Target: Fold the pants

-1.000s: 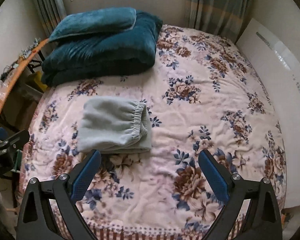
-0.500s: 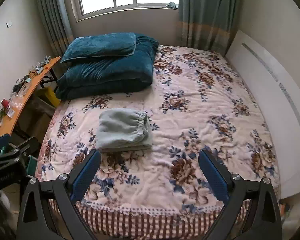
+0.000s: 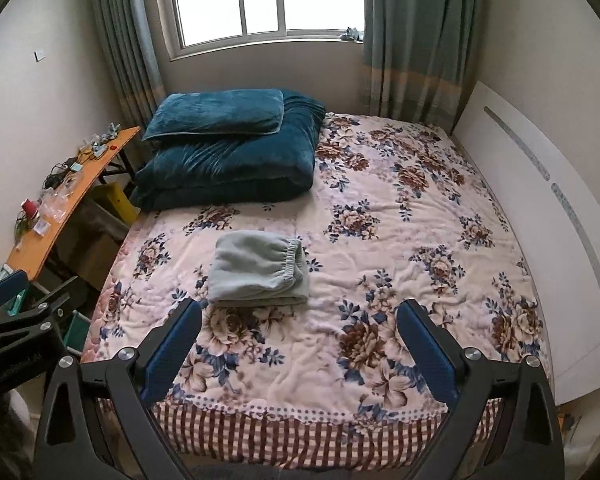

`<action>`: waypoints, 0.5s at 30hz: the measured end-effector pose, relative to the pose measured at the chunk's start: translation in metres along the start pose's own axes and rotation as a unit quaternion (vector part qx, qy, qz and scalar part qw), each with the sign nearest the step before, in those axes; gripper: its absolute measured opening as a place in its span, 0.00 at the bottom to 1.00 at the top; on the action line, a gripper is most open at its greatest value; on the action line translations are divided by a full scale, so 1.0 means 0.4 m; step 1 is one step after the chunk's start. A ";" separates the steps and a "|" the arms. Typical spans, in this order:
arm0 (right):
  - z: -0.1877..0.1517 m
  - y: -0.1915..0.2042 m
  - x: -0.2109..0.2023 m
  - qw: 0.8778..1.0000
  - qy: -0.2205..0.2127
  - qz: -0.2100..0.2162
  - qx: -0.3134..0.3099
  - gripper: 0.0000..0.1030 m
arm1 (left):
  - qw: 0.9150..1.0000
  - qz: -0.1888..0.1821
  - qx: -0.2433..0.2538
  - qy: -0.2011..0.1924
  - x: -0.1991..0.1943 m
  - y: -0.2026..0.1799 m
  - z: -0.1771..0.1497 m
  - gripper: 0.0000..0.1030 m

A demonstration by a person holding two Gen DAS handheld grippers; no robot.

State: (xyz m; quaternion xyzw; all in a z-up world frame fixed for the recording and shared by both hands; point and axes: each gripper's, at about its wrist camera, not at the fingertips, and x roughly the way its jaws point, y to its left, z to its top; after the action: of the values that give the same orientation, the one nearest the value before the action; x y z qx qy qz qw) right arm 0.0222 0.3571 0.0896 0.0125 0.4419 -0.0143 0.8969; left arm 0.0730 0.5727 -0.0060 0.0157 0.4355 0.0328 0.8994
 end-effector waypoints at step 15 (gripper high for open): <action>0.001 -0.019 0.129 1.000 -0.007 -0.005 0.004 1.00 | 1.000 0.010 -0.004 -0.008 0.106 -0.014 0.006 1.00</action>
State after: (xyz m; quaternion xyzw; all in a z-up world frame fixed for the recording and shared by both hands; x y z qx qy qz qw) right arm 0.0536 0.3485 0.0487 0.0137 0.4354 -0.0206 0.8999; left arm 0.1012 0.5704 -0.0380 0.0165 0.4283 0.0430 0.9025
